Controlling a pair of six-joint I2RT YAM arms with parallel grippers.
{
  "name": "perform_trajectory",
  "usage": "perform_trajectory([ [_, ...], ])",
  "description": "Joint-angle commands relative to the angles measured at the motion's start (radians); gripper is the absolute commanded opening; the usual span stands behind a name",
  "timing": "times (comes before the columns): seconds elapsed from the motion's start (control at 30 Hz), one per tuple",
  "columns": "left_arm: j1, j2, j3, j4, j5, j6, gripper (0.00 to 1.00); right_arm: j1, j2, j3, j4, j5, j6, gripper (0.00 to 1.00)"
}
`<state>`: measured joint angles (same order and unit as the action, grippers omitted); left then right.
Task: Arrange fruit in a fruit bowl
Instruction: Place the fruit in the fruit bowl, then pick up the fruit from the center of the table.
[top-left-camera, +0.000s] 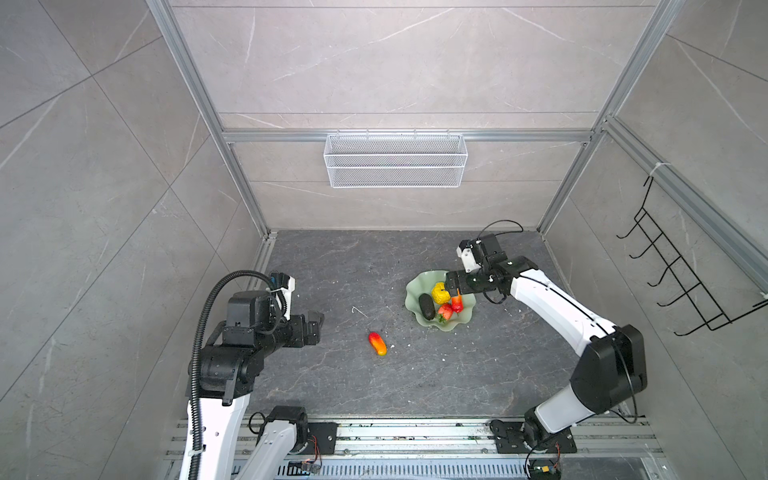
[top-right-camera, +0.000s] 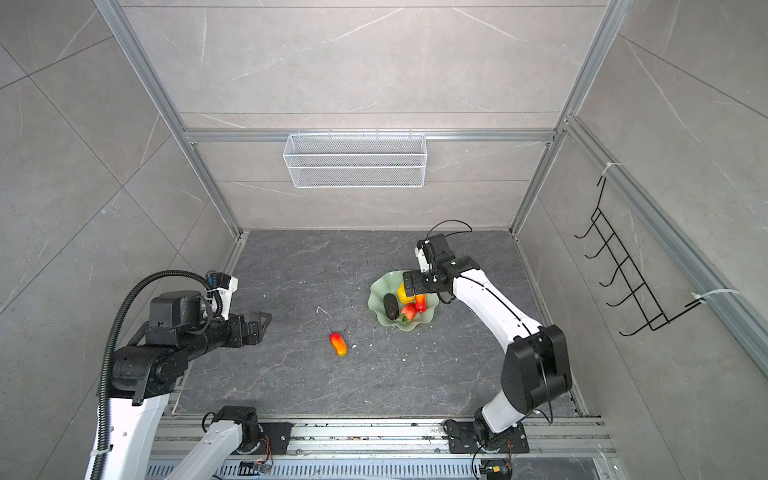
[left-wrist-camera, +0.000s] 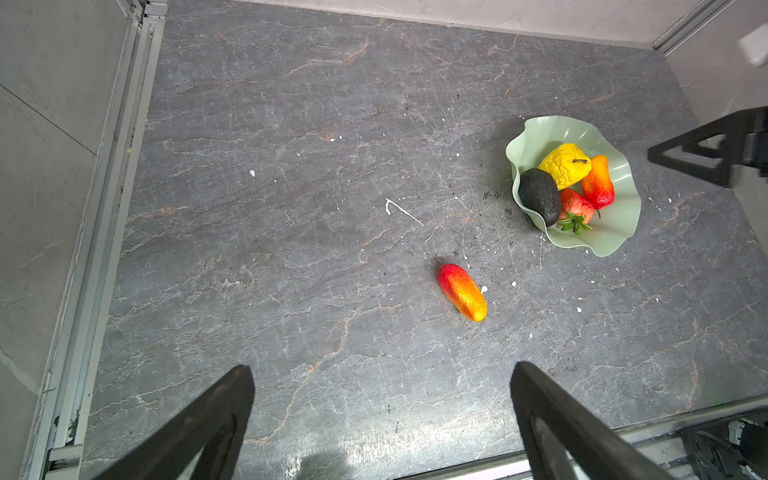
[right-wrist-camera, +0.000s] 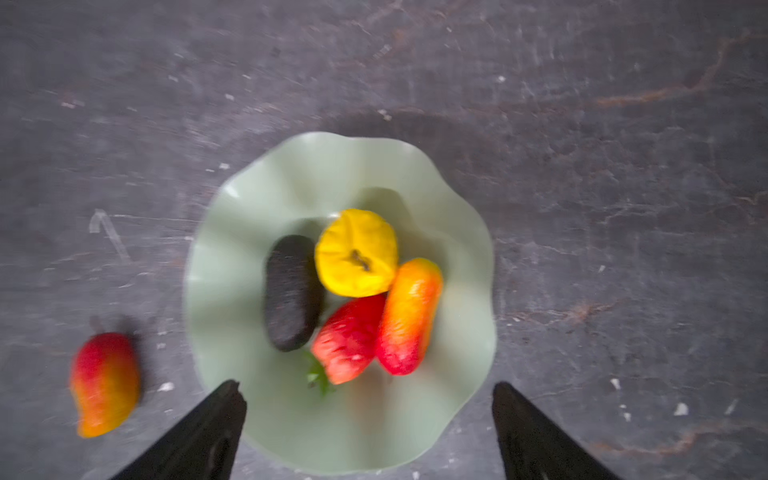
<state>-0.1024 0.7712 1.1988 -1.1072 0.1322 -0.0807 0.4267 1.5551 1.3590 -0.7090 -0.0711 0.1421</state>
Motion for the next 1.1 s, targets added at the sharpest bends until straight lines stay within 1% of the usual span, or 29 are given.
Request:
perform_trajectory([
  [0.0, 0.001, -0.003, -0.002, -0.01, -0.017, 0.017, 1.0, 0.165, -0.02, 0.026, -0.103, -0.053, -0.047, 1.0],
  [0.13, 0.001, 0.006, -0.002, -0.003, -0.022, 0.007, 1.0, 0.354, 0.036, 0.022, -0.047, -0.044, 0.014, 1.0],
  [0.2, 0.001, 0.008, -0.002, 0.0, -0.024, 0.001, 1.0, 0.438, 0.098, 0.045, -0.019, -0.039, 0.043, 1.0],
  [0.3, 0.001, 0.003, -0.005, 0.003, -0.026, -0.005, 1.0, 0.5, 0.202, 0.083, 0.048, -0.053, 0.097, 1.0],
  [0.4, 0.001, 0.006, -0.004, 0.002, -0.021, -0.004, 1.0, 0.531, 0.311, 0.136, 0.097, -0.068, 0.136, 1.0],
  [0.6, 0.001, 0.006, -0.002, -0.003, -0.014, -0.004, 1.0, 0.583, 0.513, 0.299, 0.038, -0.005, 0.159, 0.98],
  [0.77, 0.001, 0.001, -0.006, -0.006, -0.015, -0.004, 1.0, 0.59, 0.559, 0.302, 0.046, 0.031, 0.214, 0.93],
  [0.97, 0.001, 0.004, -0.011, -0.002, -0.017, -0.001, 1.0, 0.591, 0.572, 0.278, 0.045, 0.063, 0.22, 0.85],
  [1.07, 0.001, 0.007, -0.014, 0.0, -0.016, -0.001, 1.0, 0.59, 0.584, 0.272, 0.052, 0.062, 0.223, 0.78],
])
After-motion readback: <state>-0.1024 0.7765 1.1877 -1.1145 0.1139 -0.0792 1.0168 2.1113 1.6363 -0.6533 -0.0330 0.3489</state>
